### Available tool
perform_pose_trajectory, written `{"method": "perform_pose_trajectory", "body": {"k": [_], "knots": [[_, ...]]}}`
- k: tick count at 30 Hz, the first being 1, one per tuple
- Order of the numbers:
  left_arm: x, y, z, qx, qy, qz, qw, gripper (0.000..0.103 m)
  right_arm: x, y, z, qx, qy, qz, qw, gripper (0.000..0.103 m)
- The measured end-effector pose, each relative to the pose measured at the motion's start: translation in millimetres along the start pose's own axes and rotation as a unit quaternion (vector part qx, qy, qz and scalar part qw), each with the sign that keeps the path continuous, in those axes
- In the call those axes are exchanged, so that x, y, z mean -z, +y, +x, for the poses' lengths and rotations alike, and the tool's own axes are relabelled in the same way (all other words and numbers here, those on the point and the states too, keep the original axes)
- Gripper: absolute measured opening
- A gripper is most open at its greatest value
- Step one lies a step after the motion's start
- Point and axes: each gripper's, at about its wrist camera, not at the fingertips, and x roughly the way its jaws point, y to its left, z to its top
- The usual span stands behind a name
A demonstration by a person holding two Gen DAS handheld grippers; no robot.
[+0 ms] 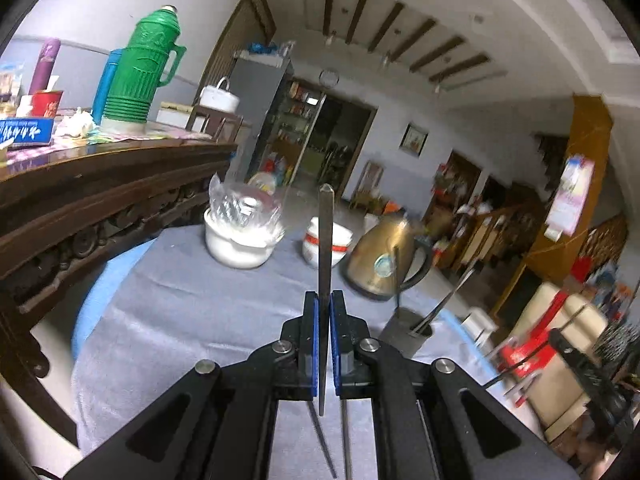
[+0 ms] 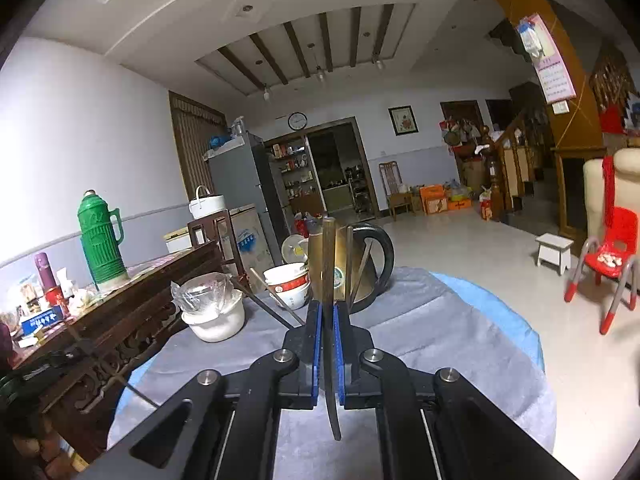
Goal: Organize utensils
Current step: 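Lift both held chopsticks and carry them toward the grey cup, then bring both held chopsticks above the grey cup opening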
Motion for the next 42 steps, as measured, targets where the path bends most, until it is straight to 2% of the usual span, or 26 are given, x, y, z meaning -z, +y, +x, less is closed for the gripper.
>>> {"method": "perform_pose_trajectory", "body": {"k": [4,13,42], "knots": [[-2.0,-15.2,19.5,-0.041,0.036,0.025,0.9982,0.005,-0.1,1.0,-1.8,-0.006,0.006,-0.003,1.0,0.006],[-0.6,-24.6,26.1,-0.07,0.057,0.047,0.9948,0.005,-3.7,4.0,-4.8,-0.013,0.014,-0.01,1.0,0.006],[4.3,-23.0,41.7,-0.084,0.082,0.054,0.9915,0.005,1.3,11.3,8.6,-0.021,0.041,-0.026,0.999,0.006]]}}
